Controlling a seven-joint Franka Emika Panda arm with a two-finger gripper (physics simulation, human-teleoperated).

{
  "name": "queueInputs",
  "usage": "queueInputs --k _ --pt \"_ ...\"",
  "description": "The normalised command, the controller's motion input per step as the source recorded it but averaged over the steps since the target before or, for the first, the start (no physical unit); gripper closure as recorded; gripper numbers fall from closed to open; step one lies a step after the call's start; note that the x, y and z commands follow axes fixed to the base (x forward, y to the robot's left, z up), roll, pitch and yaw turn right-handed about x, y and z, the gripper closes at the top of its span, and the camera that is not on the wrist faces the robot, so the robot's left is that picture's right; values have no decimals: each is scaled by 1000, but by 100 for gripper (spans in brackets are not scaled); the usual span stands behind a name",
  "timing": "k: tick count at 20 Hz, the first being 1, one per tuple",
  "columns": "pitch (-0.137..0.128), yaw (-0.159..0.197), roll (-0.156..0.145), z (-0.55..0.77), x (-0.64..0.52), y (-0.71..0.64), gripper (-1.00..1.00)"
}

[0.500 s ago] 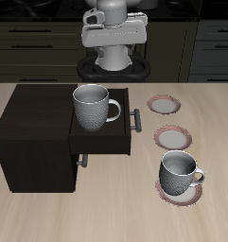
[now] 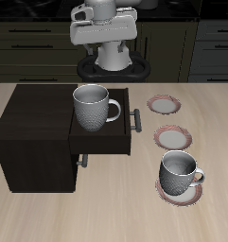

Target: Place the porcelain mug that is in the drawer onto the top of the cabinet

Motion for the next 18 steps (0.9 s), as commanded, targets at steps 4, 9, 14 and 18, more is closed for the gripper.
queueInputs --k 4,9,14,18 --pt "-7 86 -23 56 221 -244 -100" --pt "-8 113 -5 19 201 -178 -100" --pt "-4 139 -13 -6 215 -128 -100" --pt "-20 171 11 76 162 -97 -100"
